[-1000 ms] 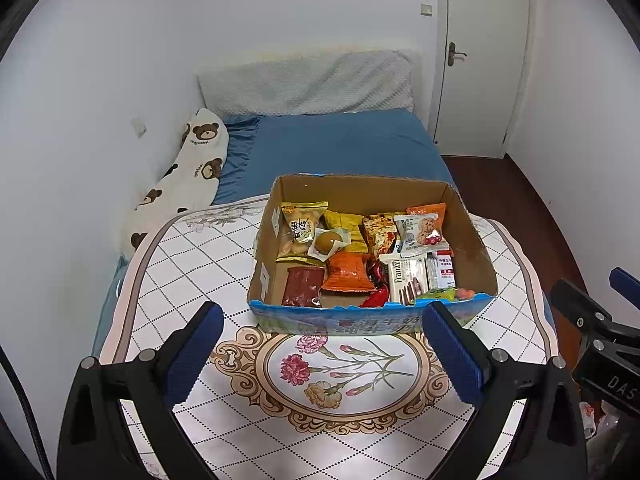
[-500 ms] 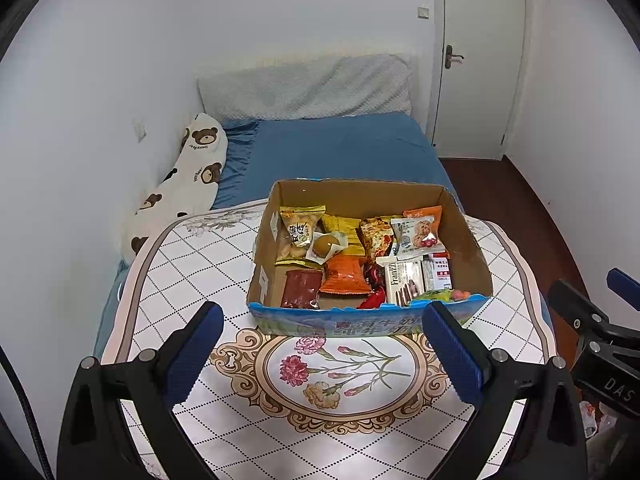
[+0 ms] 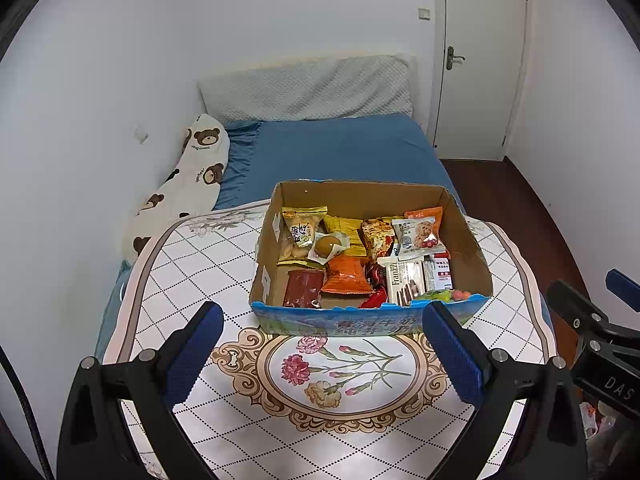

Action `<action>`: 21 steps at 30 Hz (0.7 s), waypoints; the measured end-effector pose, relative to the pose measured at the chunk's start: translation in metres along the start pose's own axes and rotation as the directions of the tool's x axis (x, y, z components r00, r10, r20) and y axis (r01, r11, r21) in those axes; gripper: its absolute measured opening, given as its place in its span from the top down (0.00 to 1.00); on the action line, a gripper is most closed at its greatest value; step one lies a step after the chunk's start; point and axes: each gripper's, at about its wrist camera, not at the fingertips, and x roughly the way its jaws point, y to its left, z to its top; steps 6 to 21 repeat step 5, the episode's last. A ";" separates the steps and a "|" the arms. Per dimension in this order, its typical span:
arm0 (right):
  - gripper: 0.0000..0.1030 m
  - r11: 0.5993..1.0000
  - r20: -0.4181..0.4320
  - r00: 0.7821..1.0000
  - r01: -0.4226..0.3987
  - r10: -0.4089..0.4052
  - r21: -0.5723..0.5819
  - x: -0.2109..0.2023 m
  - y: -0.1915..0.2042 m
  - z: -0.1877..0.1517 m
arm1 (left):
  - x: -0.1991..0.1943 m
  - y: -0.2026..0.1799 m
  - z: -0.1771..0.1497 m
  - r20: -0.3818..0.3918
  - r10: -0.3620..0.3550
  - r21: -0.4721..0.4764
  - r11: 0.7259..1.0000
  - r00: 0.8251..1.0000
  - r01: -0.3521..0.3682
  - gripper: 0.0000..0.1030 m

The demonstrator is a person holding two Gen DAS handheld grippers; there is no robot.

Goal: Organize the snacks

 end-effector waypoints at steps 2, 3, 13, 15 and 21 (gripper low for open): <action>0.00 1.000 0.000 1.000 0.000 0.000 -0.002 0.000 0.001 0.000 | -0.001 0.001 0.000 0.004 0.004 -0.003 1.000 1.000 -0.004 0.01; 0.00 1.000 0.000 1.000 0.000 0.000 -0.001 0.000 0.000 0.000 | -0.002 0.002 -0.001 0.008 0.008 -0.005 1.000 1.000 -0.008 0.01; 0.00 1.000 -0.001 1.000 -0.002 0.002 0.000 0.000 0.001 0.000 | -0.004 0.003 -0.001 0.012 0.007 -0.006 1.000 1.000 -0.007 0.01; 0.00 1.000 -0.001 1.000 -0.002 0.002 0.000 0.000 0.001 0.000 | -0.004 0.003 -0.001 0.012 0.007 -0.006 1.000 1.000 -0.007 0.01; 0.00 1.000 -0.001 1.000 -0.002 0.002 0.000 0.000 0.001 0.000 | -0.004 0.003 -0.001 0.012 0.007 -0.006 1.000 1.000 -0.007 0.01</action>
